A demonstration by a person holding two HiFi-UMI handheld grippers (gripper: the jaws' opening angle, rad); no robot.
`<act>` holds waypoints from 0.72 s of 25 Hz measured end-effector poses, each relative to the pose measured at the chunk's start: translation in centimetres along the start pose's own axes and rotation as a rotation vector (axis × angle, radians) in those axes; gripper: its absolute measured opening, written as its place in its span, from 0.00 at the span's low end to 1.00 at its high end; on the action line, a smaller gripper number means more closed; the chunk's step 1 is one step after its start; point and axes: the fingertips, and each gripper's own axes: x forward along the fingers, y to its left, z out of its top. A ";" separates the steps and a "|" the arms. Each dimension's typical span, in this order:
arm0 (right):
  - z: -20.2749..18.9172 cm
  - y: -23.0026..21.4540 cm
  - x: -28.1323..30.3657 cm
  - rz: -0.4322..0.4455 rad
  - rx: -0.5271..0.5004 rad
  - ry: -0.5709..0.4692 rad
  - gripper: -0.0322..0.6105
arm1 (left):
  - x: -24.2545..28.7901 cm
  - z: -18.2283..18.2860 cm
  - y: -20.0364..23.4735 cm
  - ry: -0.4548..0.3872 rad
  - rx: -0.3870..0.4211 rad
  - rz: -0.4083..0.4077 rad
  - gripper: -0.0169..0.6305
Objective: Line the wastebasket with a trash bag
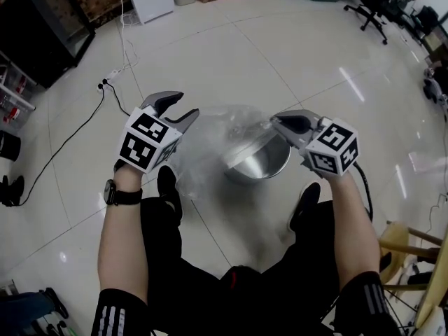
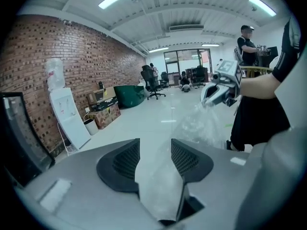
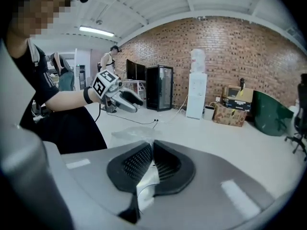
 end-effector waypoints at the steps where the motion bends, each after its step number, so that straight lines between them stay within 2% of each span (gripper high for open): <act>1: -0.3 -0.7 -1.0 -0.004 0.012 -0.003 0.06 | 0.3 -0.2 0.0 0.019 0.004 0.002 0.33; 8: -1.8 -3.4 -6.9 -0.016 0.073 -0.022 0.06 | 3.0 -0.4 -1.2 0.084 0.043 -0.065 0.34; 12: -3.4 -3.8 -11.3 0.005 0.116 -0.039 0.06 | 5.4 0.8 -3.9 0.100 0.118 -0.102 0.34; 15: -6.0 -3.2 -13.2 0.053 0.137 0.006 0.06 | 7.6 0.9 -5.3 0.111 0.152 -0.107 0.34; 18: -8.7 -2.2 -13.7 0.101 0.128 0.084 0.06 | 9.7 1.0 -6.5 0.122 0.131 -0.140 0.34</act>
